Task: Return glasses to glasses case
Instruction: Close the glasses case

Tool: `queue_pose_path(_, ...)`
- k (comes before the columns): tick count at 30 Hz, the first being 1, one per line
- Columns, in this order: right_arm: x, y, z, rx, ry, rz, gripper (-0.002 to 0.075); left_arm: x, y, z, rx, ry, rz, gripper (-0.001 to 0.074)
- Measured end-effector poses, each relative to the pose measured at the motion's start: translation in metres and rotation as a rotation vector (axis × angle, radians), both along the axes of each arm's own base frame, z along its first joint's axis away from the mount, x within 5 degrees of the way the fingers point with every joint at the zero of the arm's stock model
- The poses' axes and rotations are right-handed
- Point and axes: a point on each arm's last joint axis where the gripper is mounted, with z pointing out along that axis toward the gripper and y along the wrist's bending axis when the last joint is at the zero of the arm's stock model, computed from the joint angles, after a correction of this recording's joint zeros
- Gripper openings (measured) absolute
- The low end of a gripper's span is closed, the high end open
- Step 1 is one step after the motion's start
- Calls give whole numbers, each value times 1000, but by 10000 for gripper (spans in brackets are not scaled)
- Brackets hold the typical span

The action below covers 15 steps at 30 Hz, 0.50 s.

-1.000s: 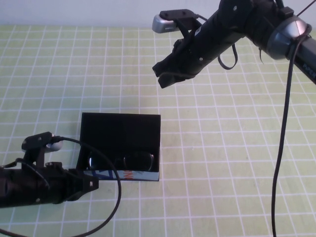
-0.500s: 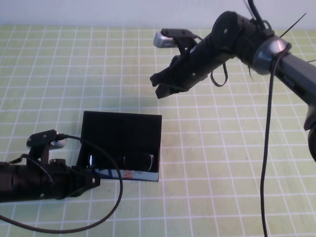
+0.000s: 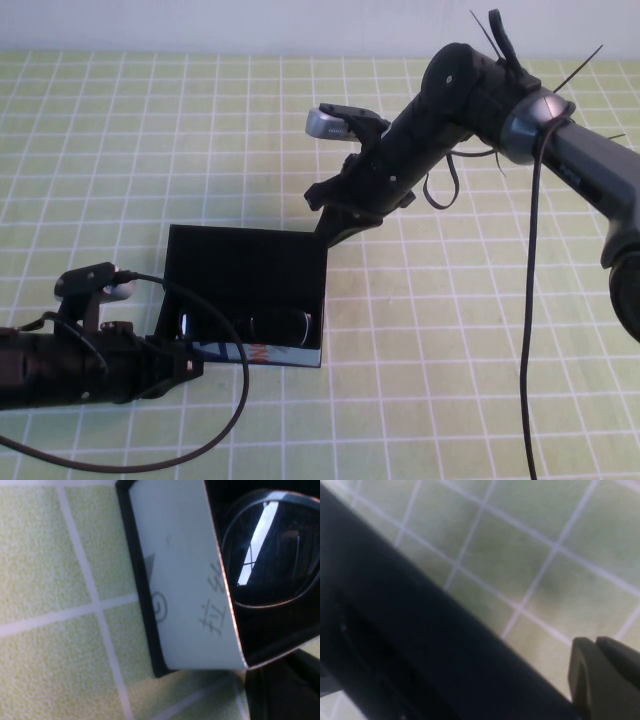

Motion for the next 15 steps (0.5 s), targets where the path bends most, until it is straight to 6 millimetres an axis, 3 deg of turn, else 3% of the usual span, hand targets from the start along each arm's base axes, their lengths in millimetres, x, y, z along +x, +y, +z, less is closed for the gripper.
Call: queue_pose_path(15,-10,9,12,74,14,34,-11,0,0,0,1,-2,-2,-2)
